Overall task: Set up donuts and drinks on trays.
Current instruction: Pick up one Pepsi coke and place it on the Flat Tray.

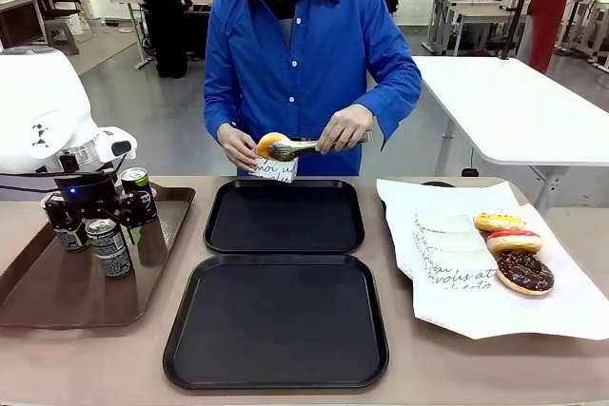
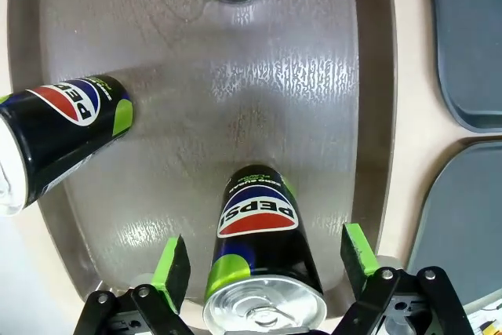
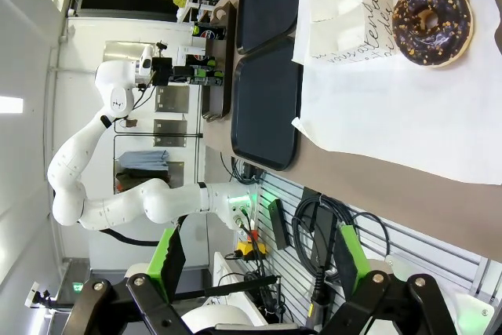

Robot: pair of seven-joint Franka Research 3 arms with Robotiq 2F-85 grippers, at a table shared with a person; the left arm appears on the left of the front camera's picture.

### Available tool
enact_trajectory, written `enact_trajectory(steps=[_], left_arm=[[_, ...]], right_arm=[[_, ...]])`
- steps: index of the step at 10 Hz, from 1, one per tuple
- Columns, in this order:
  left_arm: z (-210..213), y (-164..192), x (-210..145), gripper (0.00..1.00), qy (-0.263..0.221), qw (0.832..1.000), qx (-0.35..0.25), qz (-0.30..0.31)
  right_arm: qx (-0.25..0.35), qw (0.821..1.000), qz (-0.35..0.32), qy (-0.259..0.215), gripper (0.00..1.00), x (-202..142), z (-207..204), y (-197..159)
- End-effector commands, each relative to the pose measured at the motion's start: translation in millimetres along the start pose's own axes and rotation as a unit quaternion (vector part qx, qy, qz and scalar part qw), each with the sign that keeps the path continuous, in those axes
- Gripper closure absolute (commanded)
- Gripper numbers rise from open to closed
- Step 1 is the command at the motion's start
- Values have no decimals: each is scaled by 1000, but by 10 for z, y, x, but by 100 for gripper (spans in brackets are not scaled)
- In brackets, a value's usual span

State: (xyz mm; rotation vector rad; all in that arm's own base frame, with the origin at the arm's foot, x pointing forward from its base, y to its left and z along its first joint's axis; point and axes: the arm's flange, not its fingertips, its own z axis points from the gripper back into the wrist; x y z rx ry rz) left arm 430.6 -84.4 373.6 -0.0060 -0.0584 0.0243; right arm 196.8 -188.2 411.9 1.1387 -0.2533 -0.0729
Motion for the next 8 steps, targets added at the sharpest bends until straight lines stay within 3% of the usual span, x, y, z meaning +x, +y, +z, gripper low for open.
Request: enact_trajectory(steps=[1,3,4,5,6,7,8], left_arm=[[-53,-30,-20,0,-8,1000,18,10],[-37,-14,-9,0,-19,1000,12,1],[-26,-18,-12,17,-18,1000,11,-4],[-12,-17,-19,17,-17,1000,11,-7],[2,-14,-35,34,-15,1000,12,-7],[13,-9,-44,22,-8,1000,13,-5],[30,-11,-44,52,-5,1000,16,-3]], right_arm=[[13,1000,7,-6,0,28,-11,9],[13,1000,7,-6,0,28,-11,9],[13,1000,7,-6,0,28,-11,9],[13,1000,7,-6,0,28,-11,9],[13,1000,7,-6,0,28,-11,9],[13,1000,7,-6,0,28,-11,9],[13,1000,7,-6,0,28,-11,9]])
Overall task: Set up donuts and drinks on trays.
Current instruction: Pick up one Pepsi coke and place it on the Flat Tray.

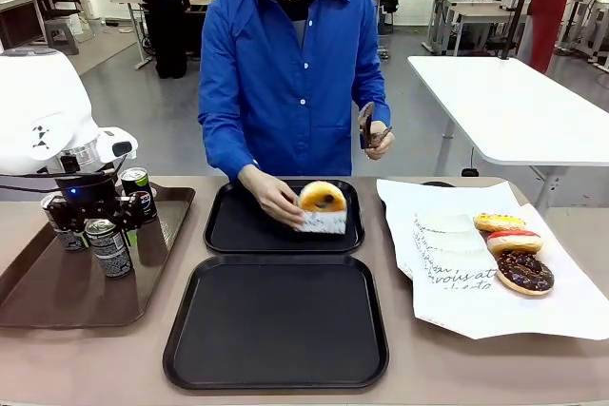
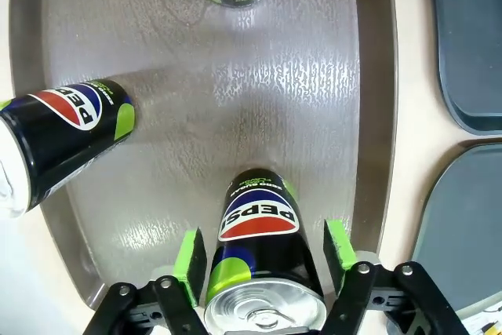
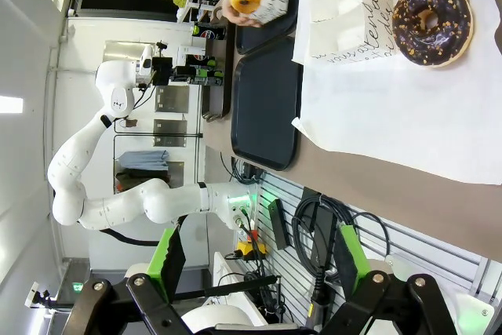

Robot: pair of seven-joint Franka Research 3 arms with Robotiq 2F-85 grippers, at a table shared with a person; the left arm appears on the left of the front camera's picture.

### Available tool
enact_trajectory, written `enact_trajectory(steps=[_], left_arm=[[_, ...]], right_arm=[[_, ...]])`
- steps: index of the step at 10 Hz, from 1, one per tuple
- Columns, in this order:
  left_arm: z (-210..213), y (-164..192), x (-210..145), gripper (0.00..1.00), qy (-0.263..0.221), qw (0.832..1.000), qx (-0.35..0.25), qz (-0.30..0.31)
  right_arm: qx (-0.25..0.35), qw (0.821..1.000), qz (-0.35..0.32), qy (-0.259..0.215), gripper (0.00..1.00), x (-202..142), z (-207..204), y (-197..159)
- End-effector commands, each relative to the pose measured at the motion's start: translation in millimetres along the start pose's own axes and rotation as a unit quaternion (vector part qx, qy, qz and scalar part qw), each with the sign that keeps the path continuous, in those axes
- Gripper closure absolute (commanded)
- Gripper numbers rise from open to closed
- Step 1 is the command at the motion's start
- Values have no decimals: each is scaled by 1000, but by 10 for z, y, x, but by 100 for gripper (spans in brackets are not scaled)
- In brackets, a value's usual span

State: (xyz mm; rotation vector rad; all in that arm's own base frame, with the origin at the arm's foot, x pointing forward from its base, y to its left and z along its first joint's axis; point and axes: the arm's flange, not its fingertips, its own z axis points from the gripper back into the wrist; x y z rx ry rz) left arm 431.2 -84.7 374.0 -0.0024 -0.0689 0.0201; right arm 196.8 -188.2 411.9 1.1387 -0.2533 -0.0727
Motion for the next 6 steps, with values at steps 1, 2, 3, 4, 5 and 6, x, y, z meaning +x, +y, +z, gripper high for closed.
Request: enact_trajectory(steps=[1,2,3,4,5,6], left_arm=[[41,-13,-43,39,5,1000,17,1],[48,-18,-40,69,7,1000,19,2],[58,-17,-47,57,8,1000,25,-1],[82,-14,-63,87,8,1000,27,-9],[125,-25,-73,74,11,999,31,-14],[201,-40,-83,100,15,999,33,-17]], right_arm=[[13,1000,7,-6,0,28,-11,9],[13,1000,7,-6,0,28,-11,9],[13,1000,7,-6,0,28,-11,9],[13,1000,7,-6,0,28,-11,9],[13,1000,7,-6,0,28,-11,9],[13,1000,7,-6,0,28,-11,9]])
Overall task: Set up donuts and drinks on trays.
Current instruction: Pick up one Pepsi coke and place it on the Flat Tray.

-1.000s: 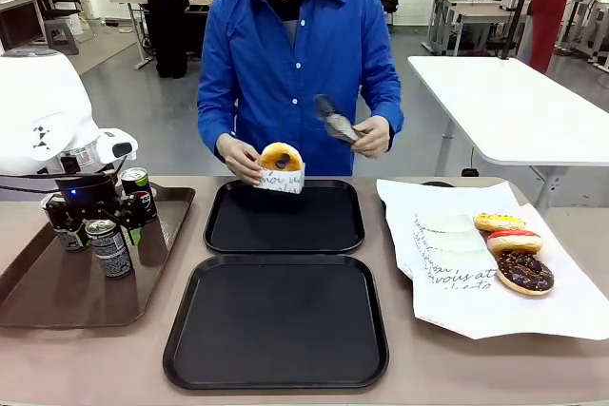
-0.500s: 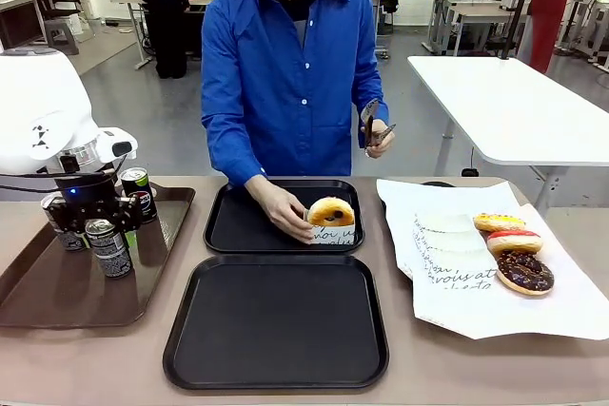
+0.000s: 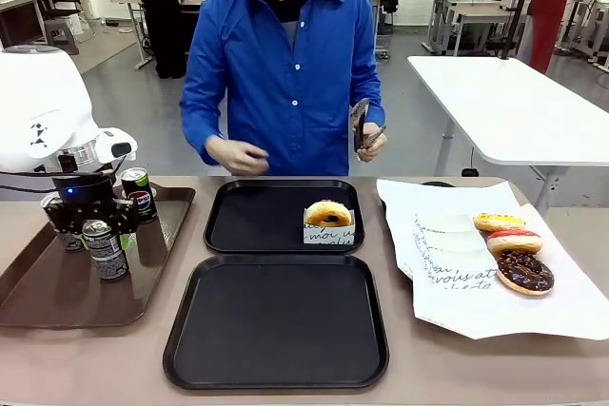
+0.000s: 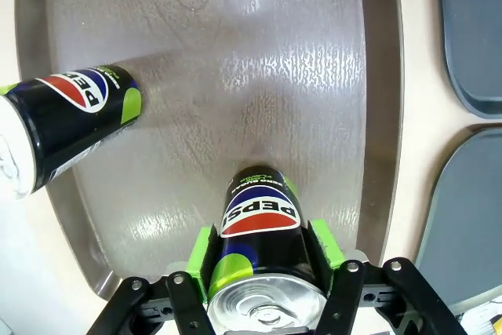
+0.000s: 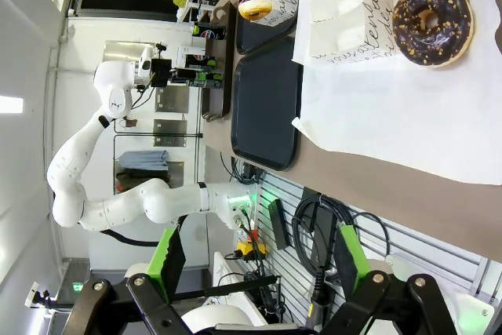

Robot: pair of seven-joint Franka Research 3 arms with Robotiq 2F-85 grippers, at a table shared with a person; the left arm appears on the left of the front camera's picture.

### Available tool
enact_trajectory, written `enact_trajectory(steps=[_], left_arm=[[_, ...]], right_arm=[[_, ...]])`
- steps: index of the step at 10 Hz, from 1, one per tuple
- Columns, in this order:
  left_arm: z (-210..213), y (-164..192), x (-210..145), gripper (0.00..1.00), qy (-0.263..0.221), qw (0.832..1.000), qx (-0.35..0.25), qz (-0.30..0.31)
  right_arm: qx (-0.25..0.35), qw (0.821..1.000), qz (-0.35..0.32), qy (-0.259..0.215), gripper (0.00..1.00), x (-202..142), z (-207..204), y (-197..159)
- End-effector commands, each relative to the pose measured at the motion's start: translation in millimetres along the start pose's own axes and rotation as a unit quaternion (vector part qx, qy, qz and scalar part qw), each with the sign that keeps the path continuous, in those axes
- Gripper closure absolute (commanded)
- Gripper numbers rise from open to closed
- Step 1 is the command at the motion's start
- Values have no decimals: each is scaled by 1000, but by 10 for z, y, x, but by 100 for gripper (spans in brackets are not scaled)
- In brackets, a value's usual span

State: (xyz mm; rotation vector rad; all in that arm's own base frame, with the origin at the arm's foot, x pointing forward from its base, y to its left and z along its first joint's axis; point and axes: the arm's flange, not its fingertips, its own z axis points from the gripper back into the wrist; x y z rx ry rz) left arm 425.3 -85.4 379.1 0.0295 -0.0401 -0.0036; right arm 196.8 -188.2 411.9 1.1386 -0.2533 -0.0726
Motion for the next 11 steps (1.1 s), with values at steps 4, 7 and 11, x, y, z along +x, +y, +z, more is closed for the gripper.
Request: enact_trajectory(steps=[4,7,11], left_arm=[[973,-130,-363,86,-10,999,-10,-39],[1196,-67,-500,86,-10,1000,-6,-15],[1190,-125,-512,86,-12,1000,0,-26]], right_arm=[[13,1000,7,-6,0,28,-11,9],[13,1000,7,-6,0,28,-11,9],[13,1000,7,-6,0,28,-11,9]])
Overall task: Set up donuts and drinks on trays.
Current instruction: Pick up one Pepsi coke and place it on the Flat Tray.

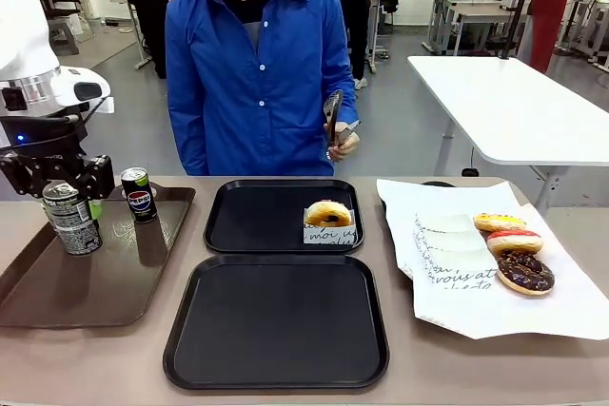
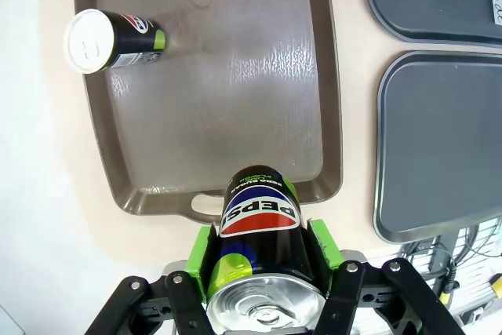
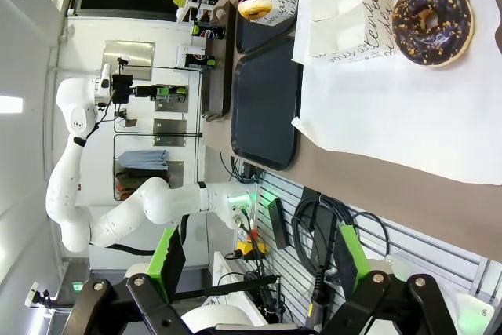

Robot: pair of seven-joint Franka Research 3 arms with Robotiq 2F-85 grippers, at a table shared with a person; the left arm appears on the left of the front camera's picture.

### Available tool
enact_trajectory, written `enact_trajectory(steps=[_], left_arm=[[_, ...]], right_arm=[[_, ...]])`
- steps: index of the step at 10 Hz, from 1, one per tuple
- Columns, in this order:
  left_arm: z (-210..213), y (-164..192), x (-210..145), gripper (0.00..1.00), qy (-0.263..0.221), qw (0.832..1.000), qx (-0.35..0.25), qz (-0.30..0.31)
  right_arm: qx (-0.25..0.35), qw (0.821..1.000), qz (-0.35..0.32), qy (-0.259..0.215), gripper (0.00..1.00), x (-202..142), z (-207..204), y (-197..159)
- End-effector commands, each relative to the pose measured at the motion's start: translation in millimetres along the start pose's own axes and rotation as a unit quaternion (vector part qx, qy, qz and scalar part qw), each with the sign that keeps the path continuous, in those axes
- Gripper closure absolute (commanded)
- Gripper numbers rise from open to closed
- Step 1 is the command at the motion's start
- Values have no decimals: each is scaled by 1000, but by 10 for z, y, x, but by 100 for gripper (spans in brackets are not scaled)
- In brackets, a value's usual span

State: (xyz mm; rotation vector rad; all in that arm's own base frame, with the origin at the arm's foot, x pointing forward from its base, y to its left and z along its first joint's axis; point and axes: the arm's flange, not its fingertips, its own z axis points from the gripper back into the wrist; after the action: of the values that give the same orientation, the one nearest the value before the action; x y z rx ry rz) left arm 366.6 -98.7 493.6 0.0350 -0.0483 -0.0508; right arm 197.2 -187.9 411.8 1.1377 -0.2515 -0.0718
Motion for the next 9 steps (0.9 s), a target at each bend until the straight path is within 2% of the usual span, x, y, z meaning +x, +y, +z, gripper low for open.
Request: enact_trajectory(steps=[1,3,4,6,9], left_arm=[[19,-22,28,86,-8,1000,-2,-3],[19,-22,28,86,-8,1000,-2,-3],[-8,-12,1,41,1,1000,1,-1],[-88,-197,160,41,26,999,9,-36],[-199,-464,342,41,30,999,21,-39]], right_arm=[[14,1000,7,-7,0,25,-7,9],[14,1000,7,-7,0,25,-7,9],[14,1000,7,-7,0,25,-7,9],[14,1000,7,-7,0,25,-7,9],[14,1000,7,-7,0,25,-7,9]])
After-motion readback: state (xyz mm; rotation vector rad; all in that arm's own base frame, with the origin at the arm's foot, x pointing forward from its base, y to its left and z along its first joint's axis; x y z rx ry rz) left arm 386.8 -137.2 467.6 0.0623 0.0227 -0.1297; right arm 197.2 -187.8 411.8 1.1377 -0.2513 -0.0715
